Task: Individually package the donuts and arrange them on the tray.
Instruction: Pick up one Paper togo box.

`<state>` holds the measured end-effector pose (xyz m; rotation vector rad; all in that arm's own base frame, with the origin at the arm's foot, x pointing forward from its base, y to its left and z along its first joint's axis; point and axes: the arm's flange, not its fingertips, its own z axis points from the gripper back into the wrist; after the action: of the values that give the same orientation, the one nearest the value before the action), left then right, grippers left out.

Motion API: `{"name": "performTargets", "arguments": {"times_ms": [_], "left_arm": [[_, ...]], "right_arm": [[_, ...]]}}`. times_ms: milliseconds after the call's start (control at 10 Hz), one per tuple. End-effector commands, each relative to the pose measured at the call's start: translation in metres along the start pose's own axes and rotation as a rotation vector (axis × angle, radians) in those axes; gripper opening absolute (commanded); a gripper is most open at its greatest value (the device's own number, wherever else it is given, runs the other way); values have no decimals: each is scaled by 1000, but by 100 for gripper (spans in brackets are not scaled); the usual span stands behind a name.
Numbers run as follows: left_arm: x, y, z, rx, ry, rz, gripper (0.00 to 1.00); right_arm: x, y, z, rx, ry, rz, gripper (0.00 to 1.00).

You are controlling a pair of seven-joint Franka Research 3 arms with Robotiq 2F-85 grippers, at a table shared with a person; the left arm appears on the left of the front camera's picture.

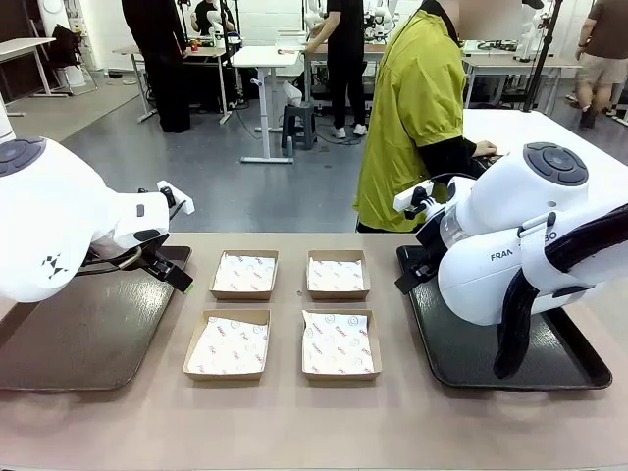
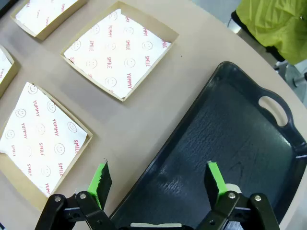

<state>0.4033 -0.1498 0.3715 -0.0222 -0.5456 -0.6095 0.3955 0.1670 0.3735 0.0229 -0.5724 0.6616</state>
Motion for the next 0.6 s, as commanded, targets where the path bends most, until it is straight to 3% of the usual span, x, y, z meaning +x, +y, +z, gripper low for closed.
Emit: {"name": "performTargets", "arguments": {"times_ms": [0, 500], "left_arm": [[0, 0, 0, 0, 0, 0, 100], [0, 0, 0, 0, 0, 0, 100]], "right_arm": [[0, 0, 0, 0, 0, 0, 100], [0, 0, 0, 0, 0, 0, 100]]}}
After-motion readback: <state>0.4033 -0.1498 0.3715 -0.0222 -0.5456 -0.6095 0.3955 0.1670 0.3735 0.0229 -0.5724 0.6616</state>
